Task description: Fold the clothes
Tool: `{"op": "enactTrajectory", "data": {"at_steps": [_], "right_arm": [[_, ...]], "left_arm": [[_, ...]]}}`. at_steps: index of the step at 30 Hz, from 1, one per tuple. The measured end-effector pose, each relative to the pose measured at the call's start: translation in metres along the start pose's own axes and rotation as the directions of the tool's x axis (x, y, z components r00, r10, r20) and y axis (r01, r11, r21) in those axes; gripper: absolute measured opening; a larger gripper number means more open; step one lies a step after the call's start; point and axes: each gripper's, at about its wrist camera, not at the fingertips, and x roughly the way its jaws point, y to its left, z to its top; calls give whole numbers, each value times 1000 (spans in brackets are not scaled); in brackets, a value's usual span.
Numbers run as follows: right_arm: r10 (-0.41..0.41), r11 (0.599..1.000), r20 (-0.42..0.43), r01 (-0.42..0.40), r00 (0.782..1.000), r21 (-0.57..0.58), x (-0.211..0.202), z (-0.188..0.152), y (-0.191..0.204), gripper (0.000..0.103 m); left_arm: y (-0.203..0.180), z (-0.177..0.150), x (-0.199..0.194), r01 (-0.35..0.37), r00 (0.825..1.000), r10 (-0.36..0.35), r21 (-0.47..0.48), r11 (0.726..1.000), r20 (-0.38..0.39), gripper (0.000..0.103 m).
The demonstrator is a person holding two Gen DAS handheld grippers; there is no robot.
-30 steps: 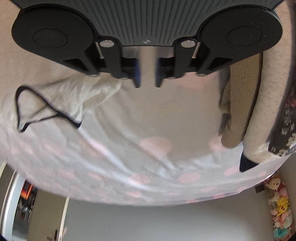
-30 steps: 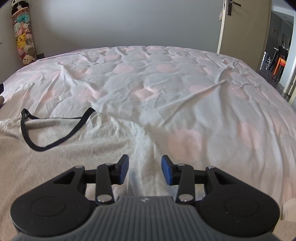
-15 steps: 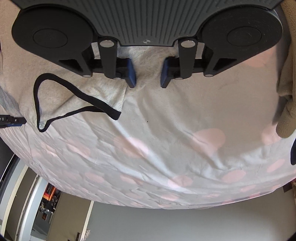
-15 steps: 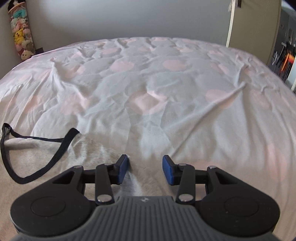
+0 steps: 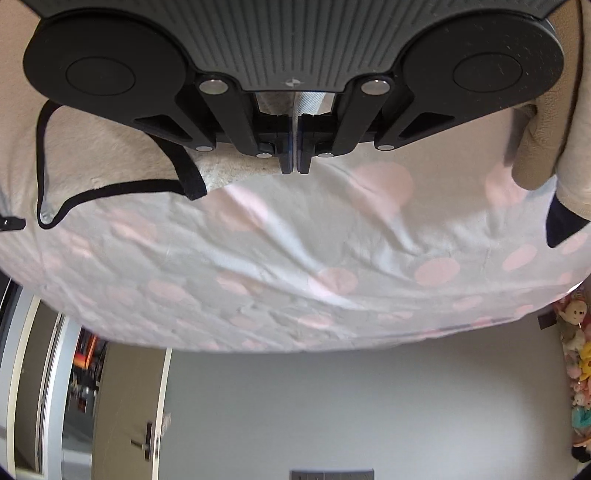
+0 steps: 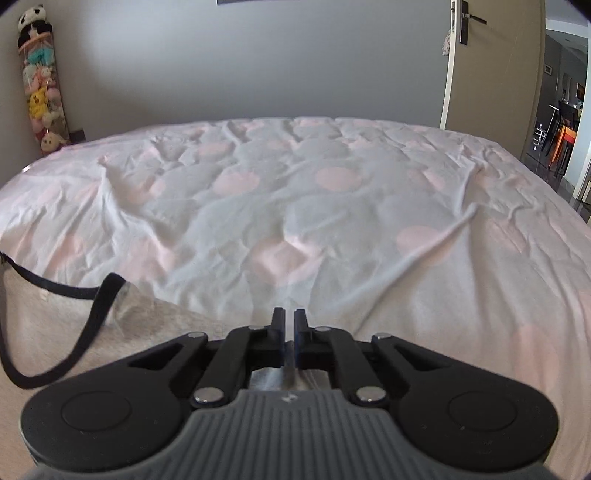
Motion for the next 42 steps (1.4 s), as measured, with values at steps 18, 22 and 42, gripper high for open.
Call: {"op": "enactTrajectory", "data": {"at_steps": [18, 22, 42], "right_arm": [[-10, 998, 18, 9, 1000, 62, -82, -7, -4, 37], [16, 996, -46, -12, 999, 90, -122, -27, 6, 37], [89, 969, -198, -39, 976, 244, -292, -236, 77, 52]], "left_arm": [[-4, -24, -104, -54, 998, 53, -20, 998, -24, 40], [-21, -48, -154, -19, 993, 16, -29, 999, -115, 40], [-82, -226, -268, 57, 870, -144, -195, 979, -471, 38]]}}
